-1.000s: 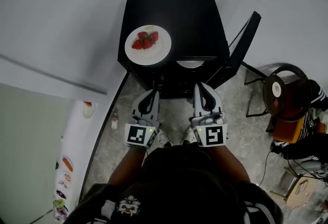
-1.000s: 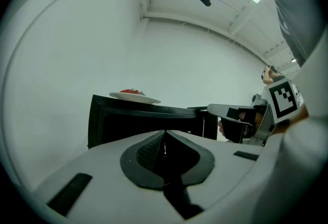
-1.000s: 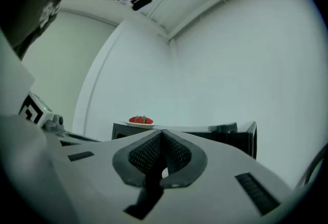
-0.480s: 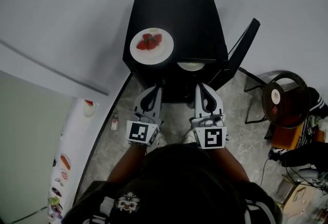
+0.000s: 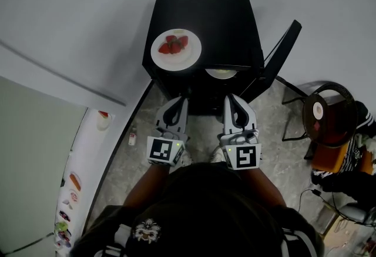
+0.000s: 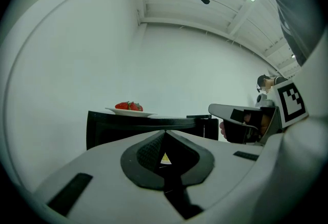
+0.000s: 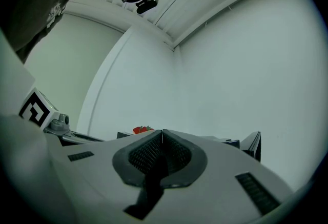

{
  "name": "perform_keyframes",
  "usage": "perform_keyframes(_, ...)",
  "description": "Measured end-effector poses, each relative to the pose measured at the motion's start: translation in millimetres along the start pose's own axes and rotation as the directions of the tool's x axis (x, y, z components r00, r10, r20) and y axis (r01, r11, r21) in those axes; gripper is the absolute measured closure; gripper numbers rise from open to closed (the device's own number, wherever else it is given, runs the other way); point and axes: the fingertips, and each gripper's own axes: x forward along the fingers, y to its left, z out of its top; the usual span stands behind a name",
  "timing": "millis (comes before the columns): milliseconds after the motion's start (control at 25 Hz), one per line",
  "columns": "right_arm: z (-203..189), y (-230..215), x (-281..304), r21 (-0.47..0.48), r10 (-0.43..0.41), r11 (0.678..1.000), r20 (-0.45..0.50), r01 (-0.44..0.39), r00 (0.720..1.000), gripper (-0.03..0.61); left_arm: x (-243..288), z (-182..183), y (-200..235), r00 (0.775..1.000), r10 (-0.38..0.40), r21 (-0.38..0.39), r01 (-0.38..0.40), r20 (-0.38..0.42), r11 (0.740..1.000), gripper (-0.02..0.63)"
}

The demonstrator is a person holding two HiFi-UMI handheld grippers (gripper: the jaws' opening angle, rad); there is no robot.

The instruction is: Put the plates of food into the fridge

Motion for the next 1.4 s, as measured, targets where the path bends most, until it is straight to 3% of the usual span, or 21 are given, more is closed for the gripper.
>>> perform_keyframes(160, 0.8, 1.3, 1.4, -0.005, 0.007, 1.0, 0.002, -0.007, 1.0, 0.554, 0.4, 15.8, -0.1, 0.999, 0.017, -0.01, -0.016, 0.051, 1.0, 0.592)
perform_keyframes(480, -3.7, 4.1, 4.3, 0.015, 0.018, 1.0, -0.006, -0.018, 1.0, 0.554, 5.1, 16.6, 5.0, 1.0, 0.017, 0.045, -0.017, 0.005, 0.999, 0.592)
perform_keyframes(560, -4.5, 4.3, 5.1, 0.02, 0.022, 1.0, -0.007, -0.022, 1.0, 0.554, 6.5, 20.9, 6.5, 0.999, 0.021, 0.037, -0.022, 0.024, 0.999, 0.592)
perform_keyframes(640, -5.3, 4.7, 5.5, 0.024, 0.027, 0.999, -0.011, -0.027, 1.0, 0.554, 7.9, 28.8, 13.4, 0.998, 0.039, -0.061, -0.035, 0.051, 0.997, 0.592)
perform_keyframes(720, -5.7, 5.1, 5.4, 0.031, 0.029, 0.999, -0.016, -0.028, 0.999, 0.554, 9.6, 35.3, 26.9, 0.995, 0.076, -0.25, -0.058, 0.062, 0.967, 0.591)
perform_keyframes(760, -5.5, 5.4, 5.3, 0.035, 0.029, 0.999, -0.017, -0.028, 0.999, 0.554, 10.6, 37.7, 34.7, 0.993, 0.097, -0.351, -0.07, 0.062, 0.934, 0.591)
perform_keyframes(840, -3.6, 6.6, 5.5, 0.04, 0.03, 0.999, -0.014, -0.03, 0.999, 0.554, 13.2, 40.7, 50.4, 0.99, 0.13, -0.54, -0.079, 0.056, 0.838, 0.588)
perform_keyframes(960, 0.1, 8.9, 5.4, 0.037, 0.039, 0.999, -0.007, -0.039, 0.999, 0.554, 19.6, 37.7, 66.7, 0.989, 0.139, -0.762, -0.058, 0.043, 0.645, 0.47)
perform_keyframes(1000, 0.8, 9.2, 5.4, 0.035, 0.042, 0.998, -0.005, -0.042, 0.999, 0.554, 22.3, 36.0, 69.3, 0.99, 0.137, -0.812, -0.049, 0.039, 0.581, 0.468)
perform_keyframes(1080, 1.8, 9.3, 5.6, 0.04, 0.047, 0.998, -0.001, -0.047, 0.999, 0.554, 27.4, 32.3, 73.3, 0.99, 0.138, -0.881, -0.033, 0.037, 0.472, 0.468)
perform_keyframes(1120, 2.3, 9.1, 5.5, 0.047, 0.048, 0.998, 0.001, -0.048, 0.999, 0.554, 29.5, 31.1, 75.0, 0.99, 0.138, -0.903, -0.024, 0.04, 0.43, 0.468)
perform_keyframes(1280, 3.4, 8.0, 4.6, 0.05, 0.06, 0.997, -0.01, -0.06, 0.998, 0.554, 42.7, 37.7, 70.1, 0.991, 0.097, -0.958, 0.057, 0.088, 0.282, 0.468)
perform_keyframes(1400, 4.0, 10.5, 5.9, 0.081, 0.064, 0.995, -0.005, -0.063, 0.998, 0.554, 53.3, 36.8, 66.8, 0.992, 0.078, -0.978, 0.079, 0.096, 0.192, 0.468)
